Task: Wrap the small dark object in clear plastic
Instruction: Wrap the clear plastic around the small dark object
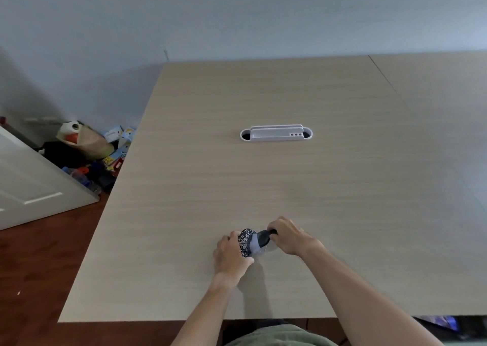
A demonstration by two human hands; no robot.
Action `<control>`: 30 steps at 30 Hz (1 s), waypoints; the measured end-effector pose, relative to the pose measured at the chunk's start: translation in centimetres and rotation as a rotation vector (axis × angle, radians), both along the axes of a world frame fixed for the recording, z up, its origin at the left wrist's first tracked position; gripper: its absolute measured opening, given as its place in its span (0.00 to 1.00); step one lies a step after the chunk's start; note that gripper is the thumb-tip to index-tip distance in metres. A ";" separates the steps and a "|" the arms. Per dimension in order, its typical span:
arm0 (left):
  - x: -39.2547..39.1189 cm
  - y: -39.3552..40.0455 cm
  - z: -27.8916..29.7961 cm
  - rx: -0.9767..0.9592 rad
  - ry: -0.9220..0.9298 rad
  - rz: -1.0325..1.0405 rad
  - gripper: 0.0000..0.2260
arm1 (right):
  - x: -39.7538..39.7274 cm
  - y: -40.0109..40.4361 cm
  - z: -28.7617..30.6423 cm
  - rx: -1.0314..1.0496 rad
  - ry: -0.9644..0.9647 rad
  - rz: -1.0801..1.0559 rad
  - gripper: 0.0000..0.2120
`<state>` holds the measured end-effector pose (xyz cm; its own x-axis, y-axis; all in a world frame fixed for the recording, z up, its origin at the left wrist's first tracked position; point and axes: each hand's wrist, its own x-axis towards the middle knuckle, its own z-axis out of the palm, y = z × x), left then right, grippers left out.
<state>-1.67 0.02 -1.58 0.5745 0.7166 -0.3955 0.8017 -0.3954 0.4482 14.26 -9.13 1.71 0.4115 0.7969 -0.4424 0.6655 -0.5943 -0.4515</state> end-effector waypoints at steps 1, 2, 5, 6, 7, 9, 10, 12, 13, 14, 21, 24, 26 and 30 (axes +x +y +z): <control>0.0 0.1 0.0 0.000 0.002 -0.007 0.29 | 0.0 -0.2 -0.1 -0.030 -0.038 -0.002 0.12; -0.1 0.1 0.0 0.001 0.005 -0.015 0.30 | 0.1 -0.3 0.0 -0.065 -0.084 -0.005 0.12; -0.1 0.4 0.0 0.005 0.009 -0.036 0.30 | 0.6 -0.2 0.2 -0.035 -0.084 -0.066 0.11; -0.1 0.4 0.0 0.007 0.007 -0.041 0.30 | 0.7 0.0 0.2 0.004 -0.040 -0.093 0.11; -0.1 0.5 0.0 0.010 0.007 -0.046 0.30 | 0.7 0.3 0.2 0.025 0.000 -0.100 0.10; -0.1 0.6 0.1 0.011 0.015 -0.065 0.30 | 0.2 0.7 0.2 0.015 0.046 -0.070 0.11; -0.1 0.7 0.1 0.010 0.018 -0.075 0.31 | -0.1 0.7 0.2 -0.007 0.051 -0.057 0.11; -0.2 0.7 0.1 0.003 0.014 -0.088 0.31 | -0.5 0.4 0.2 -0.095 -0.019 -0.006 0.11; -0.2 0.6 0.0 0.000 0.012 -0.089 0.32 | -0.5 0.2 0.1 -0.146 -0.088 0.027 0.12; -0.3 0.6 0.0 -0.002 0.008 -0.090 0.32 | -0.4 0.1 0.2 -0.180 -0.162 0.051 0.12; -0.3 0.6 0.0 -0.014 -0.033 -0.050 0.31 | -0.5 1.0 0.6 -0.077 -0.137 0.011 0.10; -0.5 0.7 -0.2 -0.048 -0.079 -0.024 0.30 | -1.0 0.4 0.2 -0.153 -0.192 0.077 0.11; -0.6 0.8 -0.2 -0.044 -0.081 -0.028 0.28 | -0.8 -0.1 0.4 -0.219 -0.268 0.092 0.13; -0.5 0.9 0.0 -0.053 -0.096 -0.037 0.29 | 0.2 -0.1 0.8 -0.123 -0.169 0.003 0.12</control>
<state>-2.20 0.91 -1.54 0.6375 0.6738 -0.3736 0.7391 -0.3980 0.5434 14.42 -9.22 2.48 0.4854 0.7427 -0.4613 0.7276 -0.6357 -0.2579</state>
